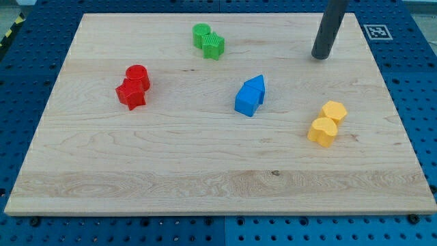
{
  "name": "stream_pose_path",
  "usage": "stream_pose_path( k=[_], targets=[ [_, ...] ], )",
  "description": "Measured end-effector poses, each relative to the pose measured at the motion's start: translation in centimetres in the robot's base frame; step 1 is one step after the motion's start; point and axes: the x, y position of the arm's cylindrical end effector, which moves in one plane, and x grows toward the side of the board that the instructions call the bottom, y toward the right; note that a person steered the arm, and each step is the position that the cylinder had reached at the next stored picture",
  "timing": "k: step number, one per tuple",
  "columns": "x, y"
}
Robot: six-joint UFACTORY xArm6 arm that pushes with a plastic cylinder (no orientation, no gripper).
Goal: Move the yellow blocks closer to the blue blocks
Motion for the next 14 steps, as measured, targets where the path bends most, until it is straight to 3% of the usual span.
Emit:
stream_pose_path(
  k=[7, 8, 10, 11, 12, 13, 14],
  targets=[
    [1.7, 0.3],
    [5.6, -0.1],
    [7.5, -1.4],
    [9.7, 2.6],
    [14.6, 7.0],
    [17.7, 5.9],
    [17.8, 2.3]
  ],
)
